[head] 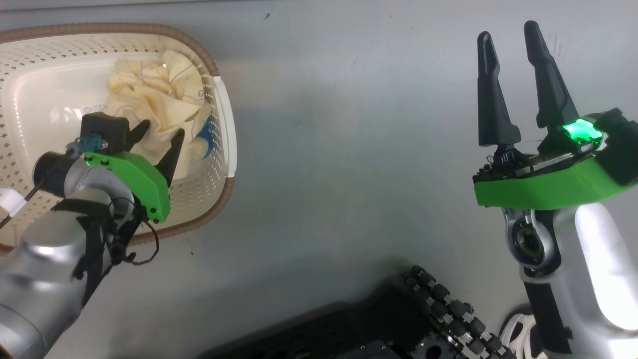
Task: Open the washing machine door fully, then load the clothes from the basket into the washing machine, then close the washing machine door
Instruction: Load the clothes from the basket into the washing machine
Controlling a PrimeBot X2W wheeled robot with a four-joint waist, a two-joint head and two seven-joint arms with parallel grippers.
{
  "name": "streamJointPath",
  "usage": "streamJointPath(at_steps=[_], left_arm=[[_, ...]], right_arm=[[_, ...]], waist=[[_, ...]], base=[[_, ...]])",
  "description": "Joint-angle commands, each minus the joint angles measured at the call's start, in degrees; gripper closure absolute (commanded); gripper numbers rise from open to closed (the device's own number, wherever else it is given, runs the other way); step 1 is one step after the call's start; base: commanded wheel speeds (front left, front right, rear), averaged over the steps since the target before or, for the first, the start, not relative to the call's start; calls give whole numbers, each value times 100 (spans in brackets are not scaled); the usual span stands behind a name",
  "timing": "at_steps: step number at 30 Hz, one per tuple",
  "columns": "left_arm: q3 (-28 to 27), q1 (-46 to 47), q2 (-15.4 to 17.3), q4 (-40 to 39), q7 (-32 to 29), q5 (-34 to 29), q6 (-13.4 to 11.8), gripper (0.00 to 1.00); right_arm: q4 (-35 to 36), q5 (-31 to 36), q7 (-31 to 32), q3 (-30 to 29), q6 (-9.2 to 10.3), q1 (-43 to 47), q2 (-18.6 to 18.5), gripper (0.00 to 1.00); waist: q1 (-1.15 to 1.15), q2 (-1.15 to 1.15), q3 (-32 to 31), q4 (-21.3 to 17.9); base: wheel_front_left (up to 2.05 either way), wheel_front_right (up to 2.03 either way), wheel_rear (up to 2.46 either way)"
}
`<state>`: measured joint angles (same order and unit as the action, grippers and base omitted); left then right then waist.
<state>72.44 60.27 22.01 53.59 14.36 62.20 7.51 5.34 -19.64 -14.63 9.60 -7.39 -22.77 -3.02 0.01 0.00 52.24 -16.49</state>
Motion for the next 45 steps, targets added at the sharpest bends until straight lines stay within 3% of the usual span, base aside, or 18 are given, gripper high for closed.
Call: streamJointPath(at_steps=[1, 2, 5, 7, 19, 25, 45], left_arm=[[-61, -12, 118, -13, 63, 43, -2, 16], [-28, -25, 99, 1, 60, 77, -2, 40], [32, -39, 61, 39, 51, 174, -2, 89], [53, -41, 41, 42, 32, 244, -2, 99], [50, -162, 28, -2, 58, 592, -2, 100], [-760, -655, 20, -317, 62, 377, -2, 100], [-3249, -2148, -320, -1465, 63, -1444, -2, 100]], right_arm=[[192, 31, -37, 76, -10, 215, 13, 0], [210, 51, -37, 71, -10, 239, 13, 0], [253, 112, -37, 54, -10, 297, 13, 0], [276, 135, -37, 39, -10, 318, 13, 0], [179, 106, -37, 36, -10, 228, 11, 0], [-19, 29, -37, 73, -10, 261, -12, 0], [-580, -212, -37, 15, -10, 737, -390, 0]], waist=[[-1, 0, -12, 6], [-1, 0, -27, 9], [-1, 0, -64, 20], [-1, 0, -83, 25], [-1, 0, -442, 213], [-1, 0, -1070, 490], [-1, 0, -2707, 1159]], base=[[0, 0, 0], [0, 0, 0], [0, 0, 0], [0, 0, 0], [0, 0, 0], [0, 0, 0], [0, 0, 0]])
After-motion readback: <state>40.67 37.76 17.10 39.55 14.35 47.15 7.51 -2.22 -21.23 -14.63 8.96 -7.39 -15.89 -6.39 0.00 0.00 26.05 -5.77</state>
